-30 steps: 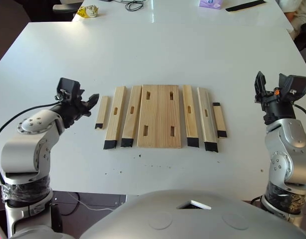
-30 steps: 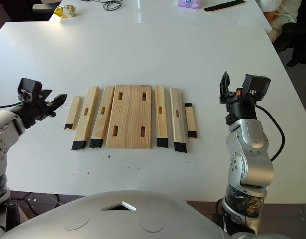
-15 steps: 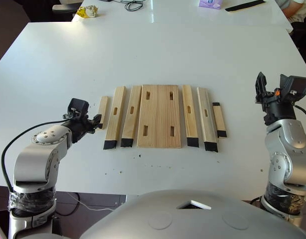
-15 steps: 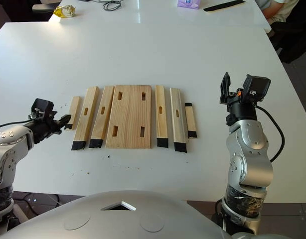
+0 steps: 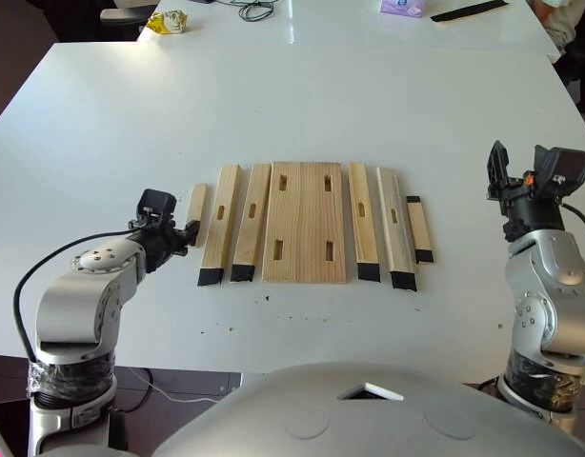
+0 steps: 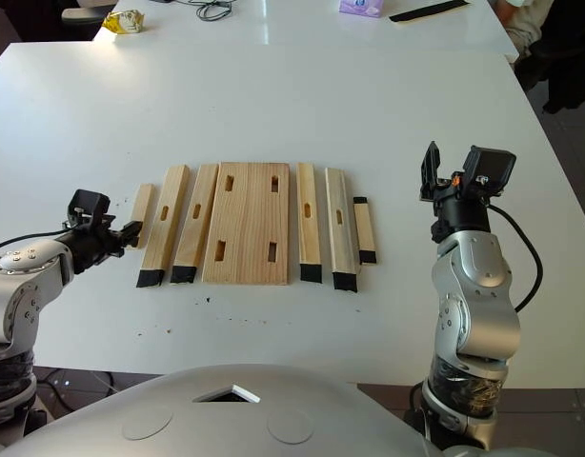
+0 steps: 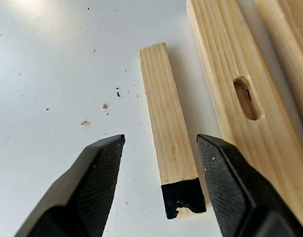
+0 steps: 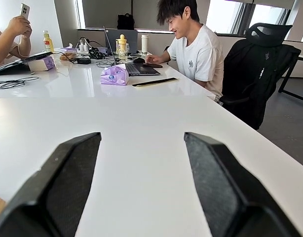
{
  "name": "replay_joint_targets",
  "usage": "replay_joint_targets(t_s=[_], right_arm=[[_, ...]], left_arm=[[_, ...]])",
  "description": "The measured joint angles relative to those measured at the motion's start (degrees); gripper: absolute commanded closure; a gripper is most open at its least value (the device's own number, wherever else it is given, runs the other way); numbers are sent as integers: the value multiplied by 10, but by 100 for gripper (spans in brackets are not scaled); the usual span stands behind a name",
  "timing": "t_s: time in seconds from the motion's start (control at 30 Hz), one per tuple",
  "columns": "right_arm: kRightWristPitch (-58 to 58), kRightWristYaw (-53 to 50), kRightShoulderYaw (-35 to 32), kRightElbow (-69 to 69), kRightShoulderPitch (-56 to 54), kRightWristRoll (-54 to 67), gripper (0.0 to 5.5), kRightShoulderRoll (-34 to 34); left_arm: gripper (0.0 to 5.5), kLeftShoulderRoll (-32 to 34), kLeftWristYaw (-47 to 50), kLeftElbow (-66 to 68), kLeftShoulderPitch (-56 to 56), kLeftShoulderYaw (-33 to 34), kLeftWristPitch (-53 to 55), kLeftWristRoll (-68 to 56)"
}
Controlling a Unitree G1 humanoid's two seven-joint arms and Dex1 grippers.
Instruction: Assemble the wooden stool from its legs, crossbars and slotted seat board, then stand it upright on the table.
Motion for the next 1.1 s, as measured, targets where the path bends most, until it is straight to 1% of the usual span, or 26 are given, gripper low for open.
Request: replay_joint_targets(t_s=[0.03, 0.33, 0.57, 0.83, 0.97, 1.1], right_arm=[[0, 0, 0, 0, 0, 0, 236, 0], [0, 0, 1, 0, 1, -4, 236, 1], [0, 0, 1, 0, 1, -4, 236, 2], [0, 0, 4, 1, 1, -5, 236, 7], [0, -2, 5, 1, 0, -5, 236, 11], [0, -6, 3, 1, -1, -5, 236, 15]], left_arm=[[205, 0, 0, 0, -2, 0, 0, 0], [205, 0, 0, 16, -5, -4, 12, 1], [205, -22, 9, 39, -19, -5, 37, 0], [205, -27, 13, 67, -39, -15, 29, 5], [261, -19, 11, 75, -34, -33, 9, 12], [325, -16, 4, 76, -28, -35, 4, 11]])
